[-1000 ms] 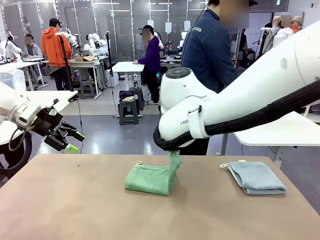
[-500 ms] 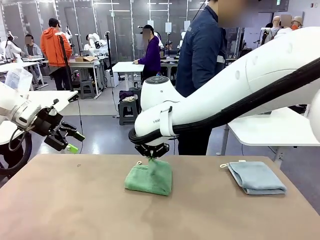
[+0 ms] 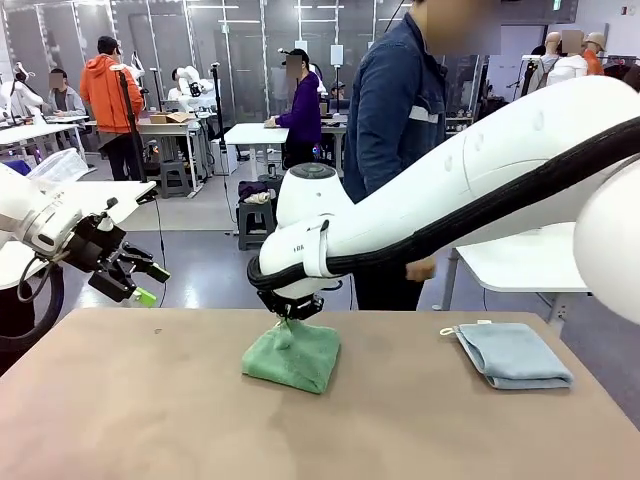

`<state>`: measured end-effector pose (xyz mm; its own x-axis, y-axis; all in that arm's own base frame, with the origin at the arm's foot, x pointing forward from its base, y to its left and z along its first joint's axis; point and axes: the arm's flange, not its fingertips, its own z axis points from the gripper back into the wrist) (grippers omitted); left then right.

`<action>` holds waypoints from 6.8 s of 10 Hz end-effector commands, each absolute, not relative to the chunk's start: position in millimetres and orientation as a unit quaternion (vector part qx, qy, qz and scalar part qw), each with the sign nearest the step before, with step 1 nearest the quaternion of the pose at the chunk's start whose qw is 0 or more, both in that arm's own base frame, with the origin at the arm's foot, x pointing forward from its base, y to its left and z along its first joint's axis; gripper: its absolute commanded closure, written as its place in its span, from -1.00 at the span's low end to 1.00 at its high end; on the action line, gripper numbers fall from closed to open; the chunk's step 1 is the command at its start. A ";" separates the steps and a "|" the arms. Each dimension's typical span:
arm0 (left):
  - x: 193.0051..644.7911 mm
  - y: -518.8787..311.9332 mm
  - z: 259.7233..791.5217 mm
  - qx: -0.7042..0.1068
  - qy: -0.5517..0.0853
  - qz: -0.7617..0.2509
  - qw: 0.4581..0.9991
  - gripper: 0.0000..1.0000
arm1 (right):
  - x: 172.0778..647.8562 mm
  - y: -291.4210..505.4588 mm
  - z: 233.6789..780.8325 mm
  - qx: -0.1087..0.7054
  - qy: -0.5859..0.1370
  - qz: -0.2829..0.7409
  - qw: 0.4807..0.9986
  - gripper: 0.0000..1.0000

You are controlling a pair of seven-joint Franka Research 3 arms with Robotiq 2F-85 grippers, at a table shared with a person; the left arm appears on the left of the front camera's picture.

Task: Fold the towels and place them in the basket.
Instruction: When a person lays out a Towel with hook on the table, fold it in half twice, then stack the folded Towel with hook on the right side of the table.

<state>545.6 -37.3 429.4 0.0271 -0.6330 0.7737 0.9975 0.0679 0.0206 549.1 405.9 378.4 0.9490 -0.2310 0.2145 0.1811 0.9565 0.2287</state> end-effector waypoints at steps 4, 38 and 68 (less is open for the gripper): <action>545.6 -36.9 429.4 -0.285 -0.318 -0.620 0.658 -1.00 | 556.8 417.9 355.6 0.096 -0.124 -0.152 0.976 1.00; 545.6 -36.9 429.4 -0.285 -0.318 -0.620 0.658 -1.00 | 523.9 279.5 320.3 0.207 -0.066 -0.127 0.968 -0.27; 545.6 -36.9 429.4 -0.285 -0.318 -0.620 0.658 -1.00 | 531.4 288.5 288.9 0.223 -0.129 -0.149 0.955 1.00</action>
<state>545.6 -37.1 429.4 0.0275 -0.6330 0.7737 0.9975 0.0682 0.0204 531.9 288.4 289.1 0.9230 -0.3382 0.1834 0.2229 0.8586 0.4617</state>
